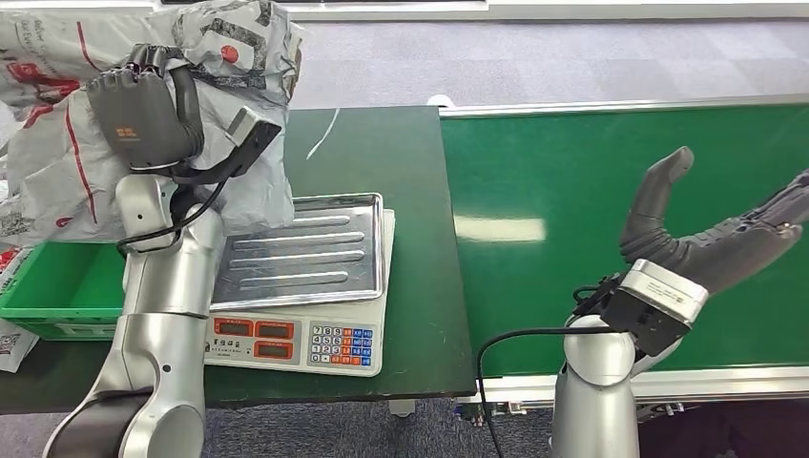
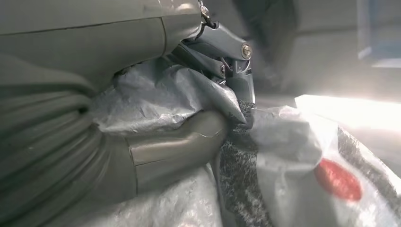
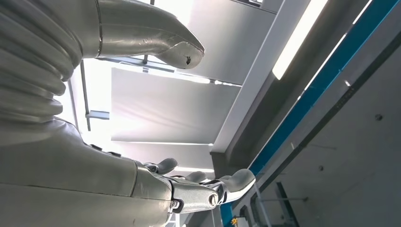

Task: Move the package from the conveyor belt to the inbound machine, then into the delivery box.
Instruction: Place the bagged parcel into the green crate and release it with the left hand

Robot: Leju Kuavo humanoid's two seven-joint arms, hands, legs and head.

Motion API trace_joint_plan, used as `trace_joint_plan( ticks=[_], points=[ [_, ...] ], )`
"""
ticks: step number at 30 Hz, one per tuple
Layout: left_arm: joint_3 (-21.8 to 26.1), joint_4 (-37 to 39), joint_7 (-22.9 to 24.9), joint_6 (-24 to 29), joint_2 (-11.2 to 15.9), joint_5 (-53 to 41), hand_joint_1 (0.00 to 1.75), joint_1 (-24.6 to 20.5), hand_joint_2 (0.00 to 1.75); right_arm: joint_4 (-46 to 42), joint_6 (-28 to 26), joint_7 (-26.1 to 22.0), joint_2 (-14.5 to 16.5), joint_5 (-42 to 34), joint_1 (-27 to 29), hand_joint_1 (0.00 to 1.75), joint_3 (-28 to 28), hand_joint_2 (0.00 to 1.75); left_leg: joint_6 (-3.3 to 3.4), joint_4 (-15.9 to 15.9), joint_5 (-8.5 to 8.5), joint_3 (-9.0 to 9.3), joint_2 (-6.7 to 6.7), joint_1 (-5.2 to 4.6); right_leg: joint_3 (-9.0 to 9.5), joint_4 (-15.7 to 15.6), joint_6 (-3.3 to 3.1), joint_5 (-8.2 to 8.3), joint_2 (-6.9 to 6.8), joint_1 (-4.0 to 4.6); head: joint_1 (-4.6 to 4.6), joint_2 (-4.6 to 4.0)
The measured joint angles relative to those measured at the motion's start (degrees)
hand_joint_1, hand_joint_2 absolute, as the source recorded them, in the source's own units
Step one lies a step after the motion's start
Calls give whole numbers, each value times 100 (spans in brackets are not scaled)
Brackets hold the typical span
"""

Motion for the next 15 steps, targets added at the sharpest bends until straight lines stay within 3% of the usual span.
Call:
trace_joint_plan(
  ticks=[2,4,8,15],
  points=[
    [-251,526,923,0,219,-263,175,-175,175,0,-1,0,-1,3,8,0,0,175,0,0,0,0,5,1,-2,0,-1,0,3,2,-1,0],
    [-599,1005,1478,0,415,-295,175,-308,175,0,-2,0,-3,11,17,0,1,175,-1,0,1,-1,6,2,-3,1,-1,1,3,3,-1,0],
    [-1063,1631,1715,2,641,-297,175,-448,175,0,-2,0,-7,19,31,0,2,175,-2,0,2,-3,8,2,-3,3,-1,1,4,1,0,0],
    [-1330,2172,1875,-5,807,-299,175,-580,175,0,-2,0,-9,22,44,0,3,175,-2,0,0,-4,9,0,-4,3,-1,1,4,-2,0,0]
  ],
)
